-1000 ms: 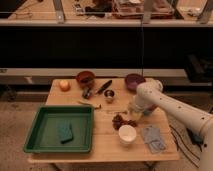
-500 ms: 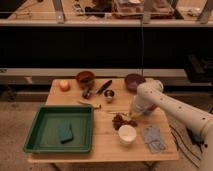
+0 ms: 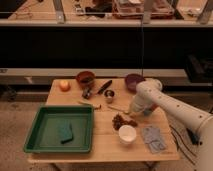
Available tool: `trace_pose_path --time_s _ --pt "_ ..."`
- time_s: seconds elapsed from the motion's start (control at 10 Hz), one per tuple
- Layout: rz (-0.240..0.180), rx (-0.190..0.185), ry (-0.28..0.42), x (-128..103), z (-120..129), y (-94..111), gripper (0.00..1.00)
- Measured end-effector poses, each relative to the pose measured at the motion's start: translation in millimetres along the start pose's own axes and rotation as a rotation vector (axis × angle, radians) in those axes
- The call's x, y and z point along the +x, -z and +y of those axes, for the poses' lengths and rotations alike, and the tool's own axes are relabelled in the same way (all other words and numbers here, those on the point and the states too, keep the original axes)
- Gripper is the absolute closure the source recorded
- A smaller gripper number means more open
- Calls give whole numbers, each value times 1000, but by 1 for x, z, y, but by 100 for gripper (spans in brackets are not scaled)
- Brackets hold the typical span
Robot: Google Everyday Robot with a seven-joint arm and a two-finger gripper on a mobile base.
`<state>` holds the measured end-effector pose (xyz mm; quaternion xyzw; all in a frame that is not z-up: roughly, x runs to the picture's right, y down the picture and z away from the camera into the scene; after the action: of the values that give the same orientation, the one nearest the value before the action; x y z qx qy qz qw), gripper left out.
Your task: Place fork in metal cup
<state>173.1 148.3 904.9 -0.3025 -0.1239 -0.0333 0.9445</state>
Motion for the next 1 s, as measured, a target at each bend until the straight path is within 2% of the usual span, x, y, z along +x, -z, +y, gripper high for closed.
trace_pose_path --time_s 0.2,0.4,0.6,1.0 --pt "0 0 3 0 0 1 100" --pt "0 3 20 -2 4 14 100" --pt "7 38 49 -12 2 47 100" --pt "40 148 105 -31 5 135 100"
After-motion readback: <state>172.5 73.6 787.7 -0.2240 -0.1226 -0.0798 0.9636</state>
